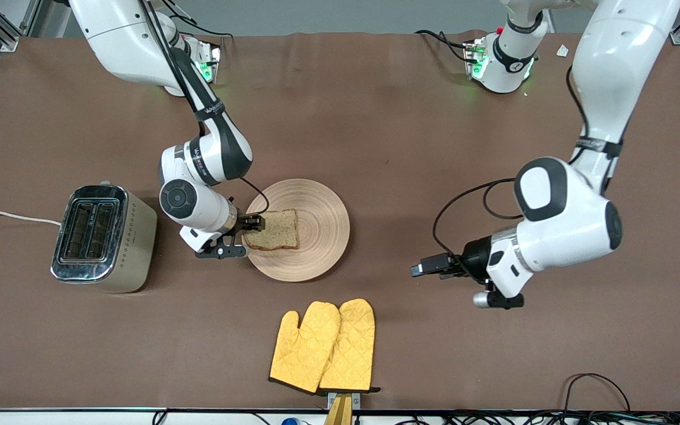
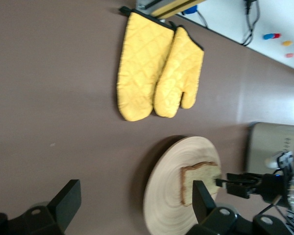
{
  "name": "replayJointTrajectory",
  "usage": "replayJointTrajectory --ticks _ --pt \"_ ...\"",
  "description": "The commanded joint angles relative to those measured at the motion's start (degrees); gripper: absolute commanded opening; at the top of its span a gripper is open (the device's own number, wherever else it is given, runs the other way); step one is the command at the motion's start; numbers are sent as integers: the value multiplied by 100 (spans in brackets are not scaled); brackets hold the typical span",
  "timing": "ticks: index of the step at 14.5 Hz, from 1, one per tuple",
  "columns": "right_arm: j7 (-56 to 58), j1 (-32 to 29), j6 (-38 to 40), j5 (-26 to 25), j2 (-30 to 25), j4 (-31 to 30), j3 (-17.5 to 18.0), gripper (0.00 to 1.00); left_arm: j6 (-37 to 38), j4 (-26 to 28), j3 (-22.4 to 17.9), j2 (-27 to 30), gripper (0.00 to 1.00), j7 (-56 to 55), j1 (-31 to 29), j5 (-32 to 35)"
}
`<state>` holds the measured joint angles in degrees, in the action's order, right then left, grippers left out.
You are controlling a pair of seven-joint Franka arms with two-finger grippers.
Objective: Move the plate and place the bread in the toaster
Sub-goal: 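Release the plate with the left gripper while the right gripper grasps the bread, then lift the bread slice with the right gripper and carry it to the toaster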
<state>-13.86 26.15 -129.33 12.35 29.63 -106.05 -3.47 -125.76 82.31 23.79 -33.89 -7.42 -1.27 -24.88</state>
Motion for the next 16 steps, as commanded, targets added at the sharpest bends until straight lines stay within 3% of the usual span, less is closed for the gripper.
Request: replayJointTrajectory --ticks 1,4,7,13,16 --pt "-46 -4 -66 57 -9 -56 -13 59 717 189 -15 444 100 -242 -347 859" --pt "-38 -13 -66 57 8 -56 -13 53 1140 171 -32 734 100 -321 -524 1914" --pt "-38 -13 -75 57 8 -56 -22 50 2139 -56 -32 1112 100 -549 -629 2706" --pt "-29 22 -75 21 43 -47 -22 39 3459 302 -1243 2841 100 -453 -322 2700" --pt "-29 31 -58 21 43 -38 -22 34 3988 294 -1736 3291 100 -401 -103 2778"
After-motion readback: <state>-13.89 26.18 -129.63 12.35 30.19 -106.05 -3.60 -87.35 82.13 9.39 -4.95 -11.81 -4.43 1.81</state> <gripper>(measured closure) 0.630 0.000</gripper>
